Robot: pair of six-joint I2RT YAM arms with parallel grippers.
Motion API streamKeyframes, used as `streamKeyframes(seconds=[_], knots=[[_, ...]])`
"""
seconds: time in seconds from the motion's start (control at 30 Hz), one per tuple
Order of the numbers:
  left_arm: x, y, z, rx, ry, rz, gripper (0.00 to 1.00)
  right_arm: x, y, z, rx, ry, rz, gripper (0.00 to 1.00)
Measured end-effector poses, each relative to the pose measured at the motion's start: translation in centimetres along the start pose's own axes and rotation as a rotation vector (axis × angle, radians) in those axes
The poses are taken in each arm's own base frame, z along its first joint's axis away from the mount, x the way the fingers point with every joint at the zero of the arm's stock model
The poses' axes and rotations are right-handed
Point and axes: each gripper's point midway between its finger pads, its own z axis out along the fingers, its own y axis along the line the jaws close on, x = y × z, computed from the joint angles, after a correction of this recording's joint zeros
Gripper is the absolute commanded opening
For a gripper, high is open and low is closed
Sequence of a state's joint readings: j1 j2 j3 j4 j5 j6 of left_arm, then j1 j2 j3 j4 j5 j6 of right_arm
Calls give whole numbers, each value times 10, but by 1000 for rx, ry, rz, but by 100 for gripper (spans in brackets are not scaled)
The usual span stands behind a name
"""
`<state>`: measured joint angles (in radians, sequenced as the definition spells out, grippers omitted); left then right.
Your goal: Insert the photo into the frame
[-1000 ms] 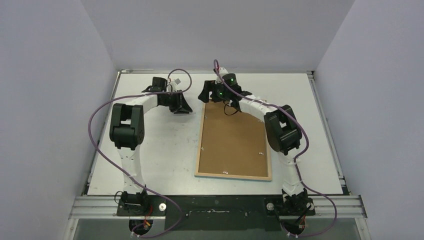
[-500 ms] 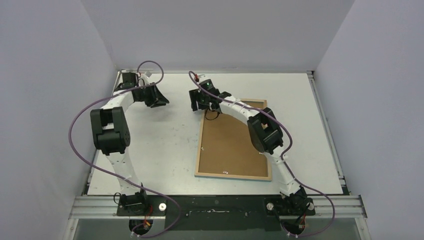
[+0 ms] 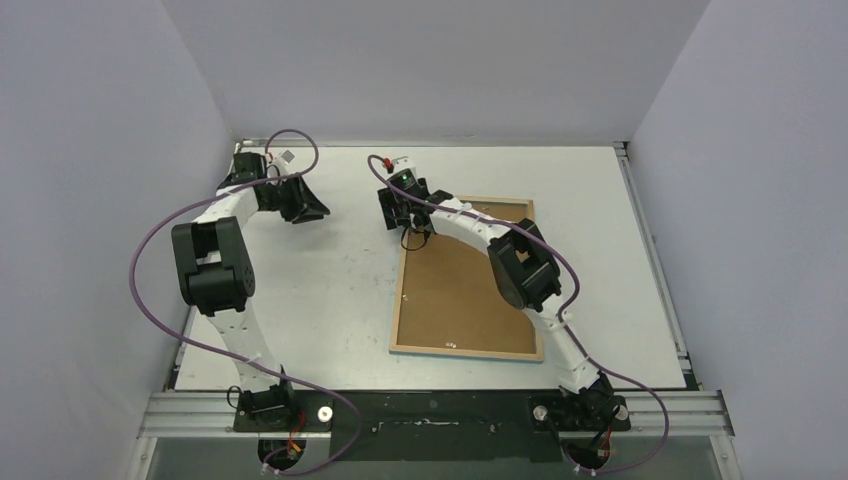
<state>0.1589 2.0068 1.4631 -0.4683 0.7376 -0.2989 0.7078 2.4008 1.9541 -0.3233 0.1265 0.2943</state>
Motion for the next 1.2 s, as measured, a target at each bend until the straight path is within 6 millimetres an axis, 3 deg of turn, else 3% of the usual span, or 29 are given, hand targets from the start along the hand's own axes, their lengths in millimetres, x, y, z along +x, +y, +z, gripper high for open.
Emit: streamKeyframes(seconds=[0.17, 0.4, 0.7, 0.87, 0.97, 1.07, 1.13, 1.2], knots=[[2, 1, 0, 1, 7, -5, 28, -1, -4, -1, 25, 0, -3, 61], [4, 2, 0, 0, 9, -6, 28, 0, -2, -1, 33, -3, -31, 43], [6, 2, 0, -1, 14, -10, 28, 2, 11, 5, 7, -15, -105, 36], [6, 3, 0, -3, 14, -11, 28, 7, 45, 0, -114, -19, -242, 31], [6, 3, 0, -5, 13, -11, 28, 17, 83, -10, -223, -27, -356, 31], [6, 4, 0, -7, 12, -11, 28, 38, 123, -32, -364, -24, -485, 32], [5, 4, 0, -9, 10, -11, 28, 54, 139, -48, -437, -4, -559, 42], [5, 4, 0, -10, 8, -12, 28, 72, 156, -65, -518, 22, -634, 61]])
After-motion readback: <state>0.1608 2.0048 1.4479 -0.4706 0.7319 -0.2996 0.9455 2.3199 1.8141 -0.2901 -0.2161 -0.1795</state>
